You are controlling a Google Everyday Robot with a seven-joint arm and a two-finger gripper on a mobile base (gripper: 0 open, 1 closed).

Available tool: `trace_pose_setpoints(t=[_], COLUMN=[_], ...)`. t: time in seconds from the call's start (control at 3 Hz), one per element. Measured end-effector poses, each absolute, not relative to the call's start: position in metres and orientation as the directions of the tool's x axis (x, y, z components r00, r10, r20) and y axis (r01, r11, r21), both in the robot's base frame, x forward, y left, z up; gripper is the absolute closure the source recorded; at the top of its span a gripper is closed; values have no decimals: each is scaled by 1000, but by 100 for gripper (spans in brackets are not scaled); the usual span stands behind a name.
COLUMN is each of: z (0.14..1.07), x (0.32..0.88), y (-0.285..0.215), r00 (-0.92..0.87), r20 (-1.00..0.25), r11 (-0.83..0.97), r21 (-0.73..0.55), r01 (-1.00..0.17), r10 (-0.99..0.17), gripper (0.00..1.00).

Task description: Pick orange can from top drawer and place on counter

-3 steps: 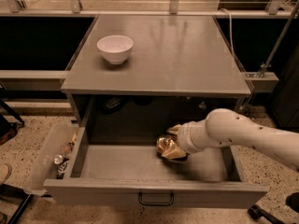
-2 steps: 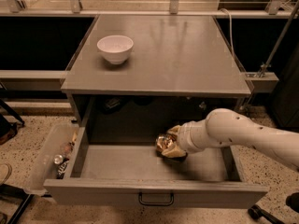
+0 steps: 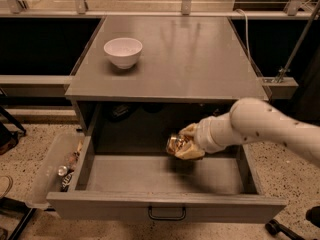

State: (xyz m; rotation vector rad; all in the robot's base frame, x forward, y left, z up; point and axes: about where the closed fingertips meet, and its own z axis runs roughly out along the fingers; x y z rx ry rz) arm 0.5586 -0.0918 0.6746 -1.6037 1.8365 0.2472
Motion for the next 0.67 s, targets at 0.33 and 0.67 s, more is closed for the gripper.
trace_pose_setpoints(t=[0.33, 0.67], z=[761, 840], x=[581, 606], y=[-87, -77], r00=[51, 88], r20=[-623, -628], r11=[185, 161], r21=[-309, -328], r01=[-933, -931], r10=[-780, -773], gripper=[100, 100])
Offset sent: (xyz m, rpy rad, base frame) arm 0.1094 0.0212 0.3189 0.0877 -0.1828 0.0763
